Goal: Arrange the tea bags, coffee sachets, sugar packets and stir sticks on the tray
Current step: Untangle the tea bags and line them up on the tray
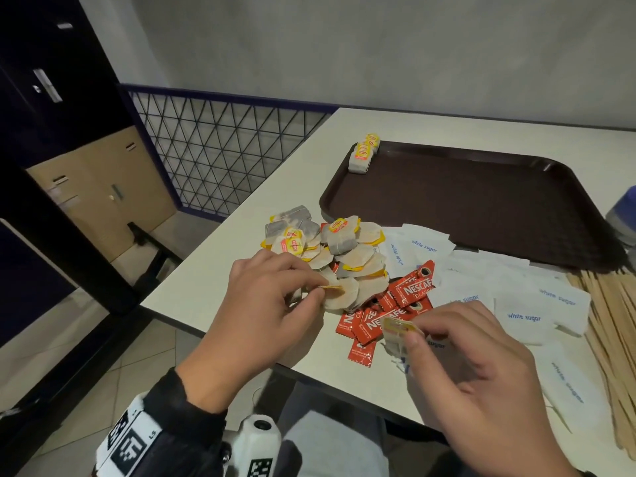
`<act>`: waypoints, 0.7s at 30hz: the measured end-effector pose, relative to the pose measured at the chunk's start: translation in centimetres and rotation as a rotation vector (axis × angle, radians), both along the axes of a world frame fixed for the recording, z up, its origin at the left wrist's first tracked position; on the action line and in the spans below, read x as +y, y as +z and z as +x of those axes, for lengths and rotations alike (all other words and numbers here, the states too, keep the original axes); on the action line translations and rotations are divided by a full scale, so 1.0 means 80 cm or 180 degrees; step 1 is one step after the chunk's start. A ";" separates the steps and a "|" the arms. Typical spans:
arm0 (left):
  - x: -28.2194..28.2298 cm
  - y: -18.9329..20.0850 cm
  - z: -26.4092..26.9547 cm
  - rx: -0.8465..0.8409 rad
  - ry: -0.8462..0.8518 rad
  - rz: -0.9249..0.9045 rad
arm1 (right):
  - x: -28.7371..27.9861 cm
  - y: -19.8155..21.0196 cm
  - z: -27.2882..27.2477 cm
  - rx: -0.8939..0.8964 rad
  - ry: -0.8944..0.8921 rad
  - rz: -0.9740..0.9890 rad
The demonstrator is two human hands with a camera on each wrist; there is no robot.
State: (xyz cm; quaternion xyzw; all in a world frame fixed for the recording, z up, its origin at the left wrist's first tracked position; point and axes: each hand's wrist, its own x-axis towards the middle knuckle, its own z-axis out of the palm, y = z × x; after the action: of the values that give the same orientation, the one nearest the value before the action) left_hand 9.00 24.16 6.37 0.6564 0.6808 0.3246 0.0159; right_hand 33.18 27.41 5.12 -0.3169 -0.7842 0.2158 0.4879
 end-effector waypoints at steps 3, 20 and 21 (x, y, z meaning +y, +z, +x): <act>0.002 0.008 0.002 -0.0271 0.0070 0.0121 | 0.001 0.000 0.000 -0.0008 0.0024 0.0023; -0.025 0.049 0.085 -0.2057 -0.0562 -0.0058 | -0.004 0.009 0.006 0.0655 0.0261 -0.0894; -0.025 0.049 0.087 -0.2083 -0.0552 -0.0091 | -0.004 0.008 0.007 0.0669 0.0248 -0.0937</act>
State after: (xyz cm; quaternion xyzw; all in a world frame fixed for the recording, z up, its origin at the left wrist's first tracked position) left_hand 15.98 22.13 10.26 0.5726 0.5858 0.5059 0.2703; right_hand 33.71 27.06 5.77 -0.3300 -0.7006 0.3789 0.5067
